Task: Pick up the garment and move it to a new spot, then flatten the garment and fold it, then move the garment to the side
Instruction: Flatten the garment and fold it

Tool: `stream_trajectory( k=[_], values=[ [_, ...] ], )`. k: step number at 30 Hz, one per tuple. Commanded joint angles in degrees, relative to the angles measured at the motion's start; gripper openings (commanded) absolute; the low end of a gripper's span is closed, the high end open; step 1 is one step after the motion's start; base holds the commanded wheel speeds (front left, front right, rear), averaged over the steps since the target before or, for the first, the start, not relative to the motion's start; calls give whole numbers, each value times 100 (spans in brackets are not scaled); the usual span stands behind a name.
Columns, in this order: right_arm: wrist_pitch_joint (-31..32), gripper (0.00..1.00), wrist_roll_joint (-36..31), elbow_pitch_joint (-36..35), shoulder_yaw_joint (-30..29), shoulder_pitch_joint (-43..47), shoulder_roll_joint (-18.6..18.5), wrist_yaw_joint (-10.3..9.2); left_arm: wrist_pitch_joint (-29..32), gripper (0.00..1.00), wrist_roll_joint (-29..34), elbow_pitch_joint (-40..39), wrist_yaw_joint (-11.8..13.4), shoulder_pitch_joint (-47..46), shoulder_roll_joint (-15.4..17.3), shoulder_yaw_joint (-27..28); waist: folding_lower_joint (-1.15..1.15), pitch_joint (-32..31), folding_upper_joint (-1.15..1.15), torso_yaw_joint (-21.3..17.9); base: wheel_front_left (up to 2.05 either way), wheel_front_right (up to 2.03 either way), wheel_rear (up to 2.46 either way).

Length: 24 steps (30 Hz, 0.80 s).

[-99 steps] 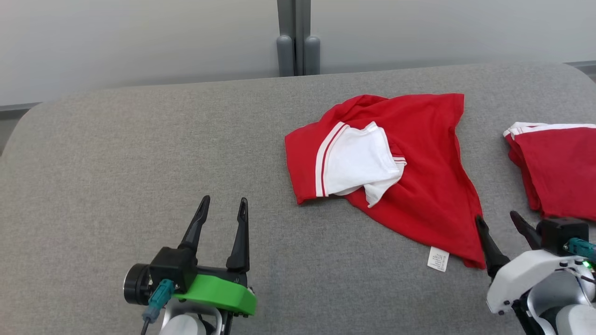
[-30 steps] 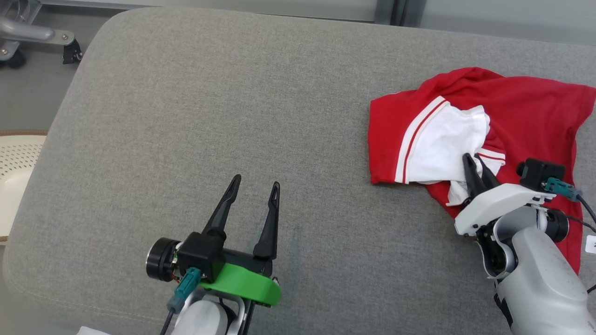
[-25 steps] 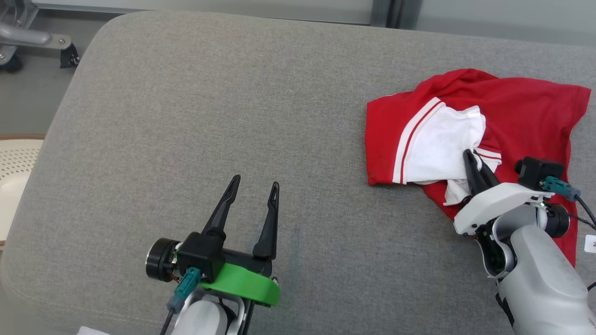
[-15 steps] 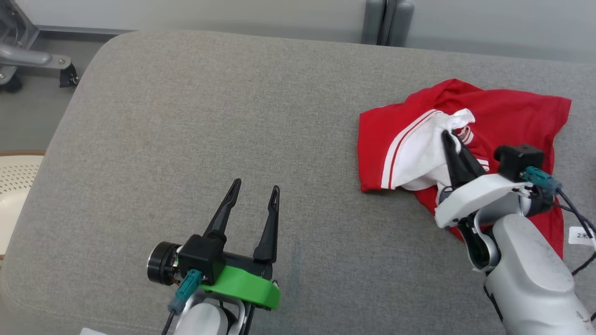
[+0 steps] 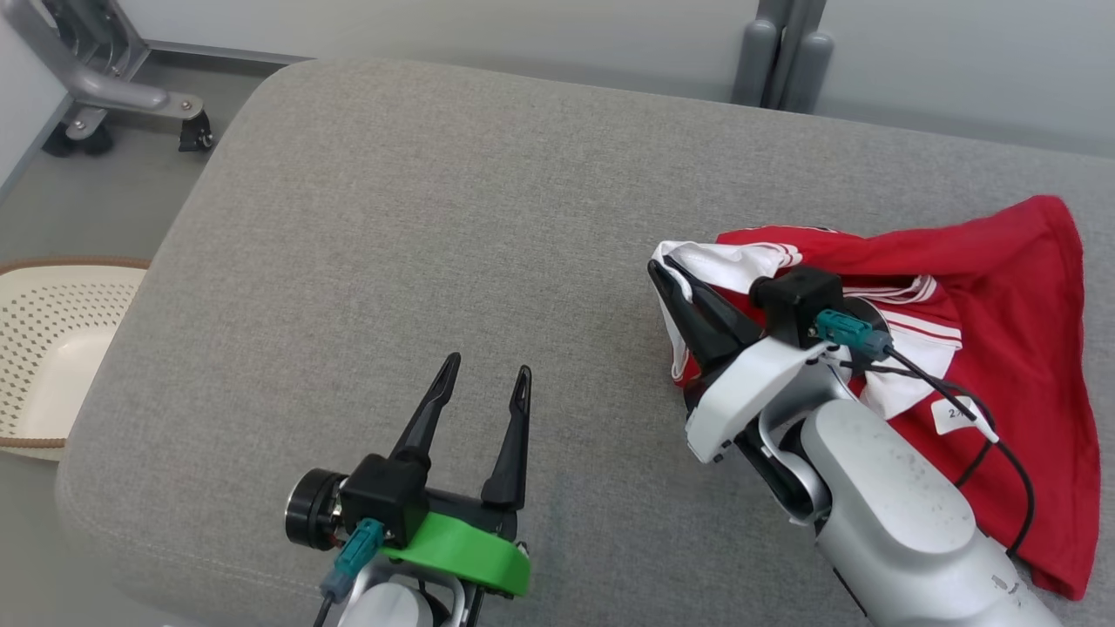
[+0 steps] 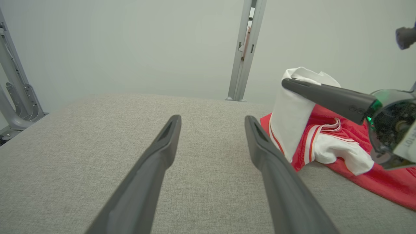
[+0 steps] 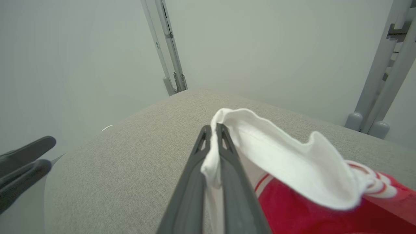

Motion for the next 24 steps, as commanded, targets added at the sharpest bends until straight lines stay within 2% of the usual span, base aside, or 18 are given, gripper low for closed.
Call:
stream_trajectory(
  k=[1,8,12,17,18,19,21,24],
  values=[
    [-7,0,8,57,9,-154,-31,-7,1,100,-13,-19,20,35,17,-3,0,42,0,92,0,0,0],
    [-30,0,6,704,-363,-978,-115,-7,1,100,-99,-79,56,-110,17,-74,0,255,0,256,0,0,0],
    [-78,0,-146,1236,-809,-1608,-218,-7,1,100,-183,-121,83,-188,17,-167,0,398,0,402,0,0,0],
    [-225,0,-332,2062,-1714,-2421,-365,-8,1,100,-282,-148,137,-248,17,-266,0,542,0,616,0,0,0],
    [-284,44,-438,2274,-1952,-2587,-398,-8,0,100,-304,-152,147,-260,17,-280,0,561,0,649,0,0,0],
    [-306,100,-530,2509,-2221,-2738,-407,-8,1,100,-315,-157,165,-272,17,-288,0,578,0,679,0,0,0],
    [-349,100,-777,2927,-2674,-3002,-417,-7,1,100,-345,-162,180,-287,17,-304,0,598,0,714,0,0,0],
    [-368,100,-1180,3360,-3040,-3268,-439,-7,0,100,-355,-165,191,-294,16,-328,0,600,0,737,0,0,0]
  ],
)
